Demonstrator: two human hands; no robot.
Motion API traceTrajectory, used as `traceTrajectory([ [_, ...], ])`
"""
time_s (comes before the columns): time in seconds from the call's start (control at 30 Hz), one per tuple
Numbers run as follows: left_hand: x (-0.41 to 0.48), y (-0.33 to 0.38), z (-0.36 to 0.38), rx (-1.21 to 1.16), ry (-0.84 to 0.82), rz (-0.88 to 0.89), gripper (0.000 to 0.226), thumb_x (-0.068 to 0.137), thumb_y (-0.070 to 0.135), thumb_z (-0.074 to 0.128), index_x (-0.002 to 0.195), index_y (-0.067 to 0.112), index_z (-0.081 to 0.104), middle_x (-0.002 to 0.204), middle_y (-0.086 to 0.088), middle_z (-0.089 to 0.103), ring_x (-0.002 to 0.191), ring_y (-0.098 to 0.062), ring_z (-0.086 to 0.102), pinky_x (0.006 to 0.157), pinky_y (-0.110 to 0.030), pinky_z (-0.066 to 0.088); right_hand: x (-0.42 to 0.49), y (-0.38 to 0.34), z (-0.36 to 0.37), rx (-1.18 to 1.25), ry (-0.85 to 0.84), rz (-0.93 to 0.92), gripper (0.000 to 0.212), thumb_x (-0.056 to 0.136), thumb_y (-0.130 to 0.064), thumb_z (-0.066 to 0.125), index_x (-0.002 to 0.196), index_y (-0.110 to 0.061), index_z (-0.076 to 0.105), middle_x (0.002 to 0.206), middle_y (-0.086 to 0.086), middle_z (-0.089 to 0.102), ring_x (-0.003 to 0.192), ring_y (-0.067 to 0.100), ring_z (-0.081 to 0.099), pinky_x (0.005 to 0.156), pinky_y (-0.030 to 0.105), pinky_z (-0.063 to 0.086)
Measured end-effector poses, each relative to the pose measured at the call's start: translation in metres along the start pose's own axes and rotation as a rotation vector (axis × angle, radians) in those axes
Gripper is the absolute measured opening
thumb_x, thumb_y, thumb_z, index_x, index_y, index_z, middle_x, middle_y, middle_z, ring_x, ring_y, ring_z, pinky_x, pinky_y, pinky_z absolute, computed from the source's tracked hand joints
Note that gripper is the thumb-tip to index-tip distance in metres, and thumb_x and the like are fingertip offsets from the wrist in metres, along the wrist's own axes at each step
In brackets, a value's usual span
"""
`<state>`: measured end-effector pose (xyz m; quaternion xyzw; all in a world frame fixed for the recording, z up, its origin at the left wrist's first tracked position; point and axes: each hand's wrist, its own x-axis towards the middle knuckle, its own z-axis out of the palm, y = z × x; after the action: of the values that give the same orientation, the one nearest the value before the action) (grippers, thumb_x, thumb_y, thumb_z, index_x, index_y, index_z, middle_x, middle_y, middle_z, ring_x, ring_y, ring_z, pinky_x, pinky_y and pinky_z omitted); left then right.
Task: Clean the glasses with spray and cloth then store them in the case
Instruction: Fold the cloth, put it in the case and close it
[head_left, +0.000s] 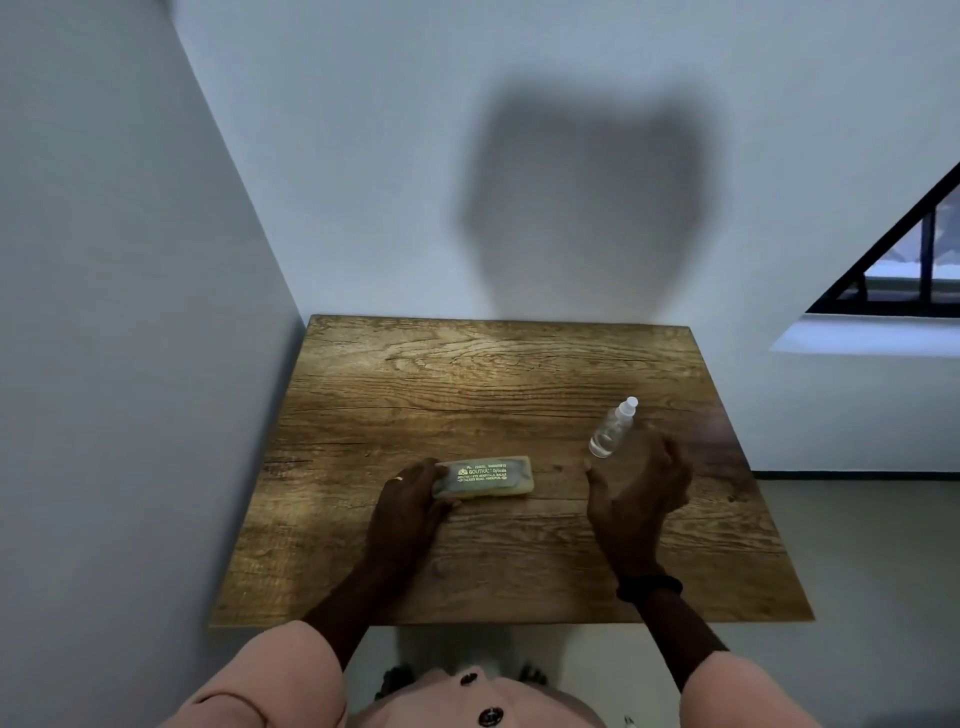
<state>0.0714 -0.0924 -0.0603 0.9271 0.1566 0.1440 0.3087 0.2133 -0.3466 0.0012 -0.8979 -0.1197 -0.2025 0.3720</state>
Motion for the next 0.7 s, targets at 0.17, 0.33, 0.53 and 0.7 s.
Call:
traceTrajectory([
  [0.17, 0.022, 0.003, -0.006, 0.008, -0.013, -0.058, 0.049, 0.093, 0.053, 0.060, 0.128, 0.019, 0.060, 0.127, -0.004, 0.068, 0.109, -0.023, 0.065, 0.089, -0.037, 0.056, 0.036, 0.004, 0.002, 0.074, 0.065, 0.168, 0.093, 0.078, -0.026, 0.082, 0.150, -0.009, 0.025, 0.154, 0.021, 0.028, 0.143, 0.035, 0.027, 0.113, 0.053, 0.027],
  [0.33, 0.039, 0.002, -0.008, 0.034, -0.051, -0.062, 0.066, 0.086, 0.063, 0.051, 0.128, 0.013, 0.061, 0.122, -0.011, 0.070, 0.103, -0.030, 0.068, 0.082, -0.037, 0.055, 0.051, 0.007, 0.014, 0.354, -0.140, 0.251, 0.089, 0.075, -0.018, 0.087, 0.144, -0.015, 0.031, 0.142, 0.004, 0.042, 0.128, 0.018, 0.047, 0.099, 0.025, 0.046],
  [0.53, 0.041, 0.003, -0.007, 0.041, -0.075, -0.100, 0.063, 0.087, 0.059, 0.057, 0.131, 0.013, 0.058, 0.125, -0.012, 0.069, 0.105, -0.032, 0.066, 0.083, -0.038, 0.054, 0.049, 0.004, 0.031, 0.246, -0.272, 0.283, 0.042, 0.086, -0.015, 0.075, 0.124, -0.008, 0.058, 0.114, 0.008, 0.069, 0.104, 0.027, 0.065, 0.083, 0.033, 0.051],
  [0.7, 0.047, 0.004, -0.006, 0.022, -0.077, -0.116, 0.057, 0.089, 0.033, 0.074, 0.139, 0.014, 0.055, 0.133, -0.012, 0.065, 0.114, -0.033, 0.063, 0.091, -0.039, 0.052, 0.051, -0.012, 0.044, 0.312, -0.294, 0.212, 0.030, 0.084, -0.013, 0.077, 0.109, -0.008, 0.062, 0.101, 0.006, 0.070, 0.091, 0.021, 0.066, 0.077, 0.036, 0.052],
])
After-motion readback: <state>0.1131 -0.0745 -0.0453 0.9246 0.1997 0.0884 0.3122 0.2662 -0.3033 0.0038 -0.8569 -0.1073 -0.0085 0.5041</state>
